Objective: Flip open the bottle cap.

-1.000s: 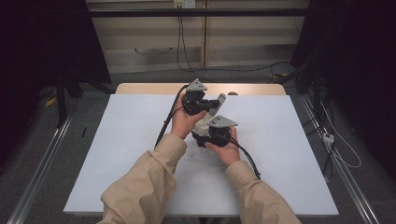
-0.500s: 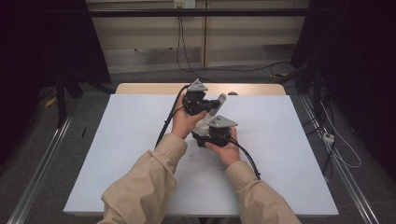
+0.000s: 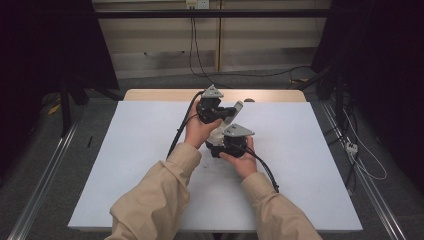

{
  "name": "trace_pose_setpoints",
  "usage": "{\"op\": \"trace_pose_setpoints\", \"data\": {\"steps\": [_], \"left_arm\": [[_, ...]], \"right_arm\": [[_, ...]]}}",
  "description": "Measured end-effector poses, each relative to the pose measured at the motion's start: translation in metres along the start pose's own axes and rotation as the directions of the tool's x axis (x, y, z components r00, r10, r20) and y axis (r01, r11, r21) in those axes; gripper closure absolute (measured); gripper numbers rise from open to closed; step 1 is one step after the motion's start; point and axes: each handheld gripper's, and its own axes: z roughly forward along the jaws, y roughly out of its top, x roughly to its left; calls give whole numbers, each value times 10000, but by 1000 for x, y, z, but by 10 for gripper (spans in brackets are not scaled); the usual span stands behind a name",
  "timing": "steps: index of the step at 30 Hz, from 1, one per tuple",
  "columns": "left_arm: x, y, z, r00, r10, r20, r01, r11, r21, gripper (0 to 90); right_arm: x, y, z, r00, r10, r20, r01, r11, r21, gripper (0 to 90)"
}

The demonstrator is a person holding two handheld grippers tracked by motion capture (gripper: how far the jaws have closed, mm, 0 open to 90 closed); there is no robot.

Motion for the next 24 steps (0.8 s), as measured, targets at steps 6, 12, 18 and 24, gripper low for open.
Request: {"op": "trace_pose_setpoints", "data": {"steps": [6,12,18,24], "left_arm": [[0,-1,1,10000,-9,46,9,10000,6,900],[0,-1,3,10000,3,58,-3,10000,6,900],[1,-2,4,9999,49,88,-49,10000,29,900],[0,-2,4,10000,28,65,-29,10000,42,900]], "right_arm": [[0,0,0,10000,2,3,-2,10000,-7,190],[0,0,0,10000,11,4,-11,10000,-9,190],[0,0,0,10000,6,-1,-6,10000,-5,190],[0,0,0,10000,3,-5,-3,10000,-6,190]]}}
